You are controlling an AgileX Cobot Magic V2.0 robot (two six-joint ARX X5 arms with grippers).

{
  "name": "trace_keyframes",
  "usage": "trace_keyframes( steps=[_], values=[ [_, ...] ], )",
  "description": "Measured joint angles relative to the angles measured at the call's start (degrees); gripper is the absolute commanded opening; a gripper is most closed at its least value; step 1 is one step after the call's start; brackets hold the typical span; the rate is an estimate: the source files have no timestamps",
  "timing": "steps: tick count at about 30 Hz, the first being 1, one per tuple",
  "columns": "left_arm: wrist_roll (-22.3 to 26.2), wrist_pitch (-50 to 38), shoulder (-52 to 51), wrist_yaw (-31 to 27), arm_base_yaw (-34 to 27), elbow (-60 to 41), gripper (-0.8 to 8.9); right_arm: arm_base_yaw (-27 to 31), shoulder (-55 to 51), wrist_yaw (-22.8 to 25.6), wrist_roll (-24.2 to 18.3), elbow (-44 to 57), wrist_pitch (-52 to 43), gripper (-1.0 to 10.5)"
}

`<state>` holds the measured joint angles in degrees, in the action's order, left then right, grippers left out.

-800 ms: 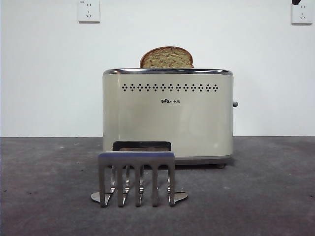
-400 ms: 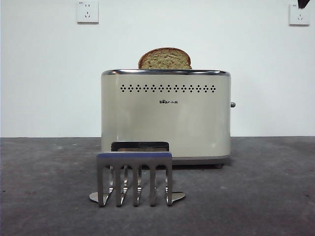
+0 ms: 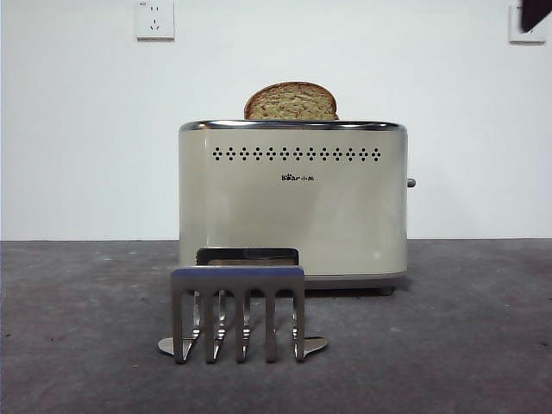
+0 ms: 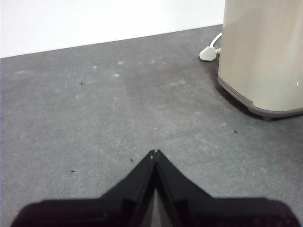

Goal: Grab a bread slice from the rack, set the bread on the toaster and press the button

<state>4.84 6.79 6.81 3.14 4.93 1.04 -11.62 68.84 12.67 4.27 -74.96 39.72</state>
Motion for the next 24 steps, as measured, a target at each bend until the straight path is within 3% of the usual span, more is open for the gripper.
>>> trace_keyframes(
  steps=[4, 8, 13, 17, 24],
  values=[
    [0.0, 0.0, 1.2, 0.0, 0.0, 0.0, -0.03, 5.2, -14.8, 1.3, 0.0, 18.1, -14.7, 0.0],
    [0.0, 0.0, 2.2, 0.0, 0.0, 0.0, -0.03, 9.9, -29.0, 3.6, 0.9, 36.2, -22.3, 0.0],
    [0.0, 0.0, 3.7, 0.0, 0.0, 0.0, -0.03, 10.1, -47.0, -1.2, 2.1, 57.2, -32.2, 0.0],
    [0.0, 0.0, 4.7, 0.0, 0.0, 0.0, -0.03, 10.1, -57.2, -4.2, 2.1, 67.0, -29.8, 0.0],
    [0.0, 0.0, 6.7, 0.0, 0.0, 0.0, -0.03, 10.1, -64.0, -4.7, 1.7, 70.2, -30.8, 0.0]
  ],
)
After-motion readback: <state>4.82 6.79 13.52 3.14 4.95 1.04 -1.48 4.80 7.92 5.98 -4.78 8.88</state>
